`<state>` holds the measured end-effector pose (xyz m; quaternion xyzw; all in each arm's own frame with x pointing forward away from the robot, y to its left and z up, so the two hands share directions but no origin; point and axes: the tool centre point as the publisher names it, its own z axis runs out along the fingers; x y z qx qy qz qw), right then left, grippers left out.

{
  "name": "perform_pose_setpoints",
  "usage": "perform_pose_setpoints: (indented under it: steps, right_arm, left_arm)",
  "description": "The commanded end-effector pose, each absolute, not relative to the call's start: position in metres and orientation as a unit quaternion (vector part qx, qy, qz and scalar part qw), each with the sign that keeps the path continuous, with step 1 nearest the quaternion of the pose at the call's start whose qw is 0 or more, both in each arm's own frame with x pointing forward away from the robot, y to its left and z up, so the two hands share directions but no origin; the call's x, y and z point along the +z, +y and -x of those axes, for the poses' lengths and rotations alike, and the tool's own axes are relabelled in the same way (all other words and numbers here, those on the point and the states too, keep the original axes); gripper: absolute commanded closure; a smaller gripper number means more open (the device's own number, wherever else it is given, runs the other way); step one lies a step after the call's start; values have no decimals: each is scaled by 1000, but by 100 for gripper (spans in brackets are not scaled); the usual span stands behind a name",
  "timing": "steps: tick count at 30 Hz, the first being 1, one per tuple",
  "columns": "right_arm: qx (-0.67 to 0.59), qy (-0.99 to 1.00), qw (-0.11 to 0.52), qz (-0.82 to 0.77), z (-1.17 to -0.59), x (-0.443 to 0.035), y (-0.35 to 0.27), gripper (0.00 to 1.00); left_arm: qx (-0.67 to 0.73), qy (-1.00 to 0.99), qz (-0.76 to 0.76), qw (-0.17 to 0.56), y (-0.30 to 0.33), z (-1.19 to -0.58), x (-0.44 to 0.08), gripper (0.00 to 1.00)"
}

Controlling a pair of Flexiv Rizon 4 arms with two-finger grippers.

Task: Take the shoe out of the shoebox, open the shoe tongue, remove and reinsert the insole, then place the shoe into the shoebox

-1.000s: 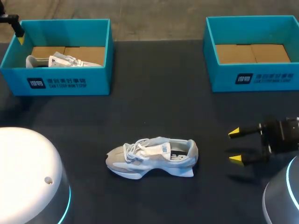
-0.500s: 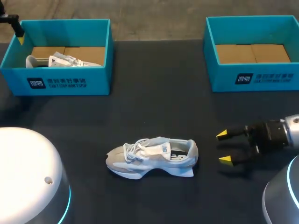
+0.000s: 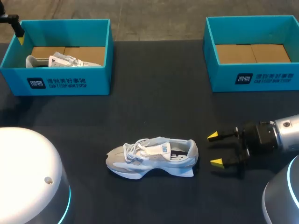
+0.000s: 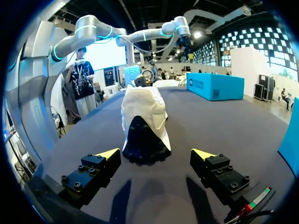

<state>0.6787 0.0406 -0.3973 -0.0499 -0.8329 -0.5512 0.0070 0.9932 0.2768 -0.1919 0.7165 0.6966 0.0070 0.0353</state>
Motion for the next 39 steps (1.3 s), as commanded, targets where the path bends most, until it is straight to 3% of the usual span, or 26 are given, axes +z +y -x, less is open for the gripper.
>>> perform_pose_setpoints:
  steps: [1, 14, 16, 17, 18, 19, 39]
  right_arm:
    - [-554, -830, -11, 58, -669, -399, 47, 0]
    - [-561, -825, -21, 58, -668, -405, 66, 1]
    - [-561, -825, -20, 59, -669, -405, 68, 50]
    - [-561, -825, -19, 57, -669, -405, 70, 33]
    - [-562, -825, -19, 56, -669, -406, 71, 5]
    - [-562, -825, -18, 56, -669, -406, 72, 0]
    - [-570, -820, -22, 49, -664, -408, 93, 0]
  left_arm:
    - [9, 697, -717, 35, 277, -992, -192, 0]
    - [9, 697, -717, 35, 277, -992, -192, 0]
    - [9, 697, -717, 35, 277, -992, -192, 0]
    - [9, 697, -717, 35, 277, -992, -192, 0]
    - [9, 697, -717, 35, 277, -992, -192, 0]
    - [9, 697, -717, 35, 277, -992, -192, 0]
    - [9, 697, -717, 35, 277, -992, -192, 0]
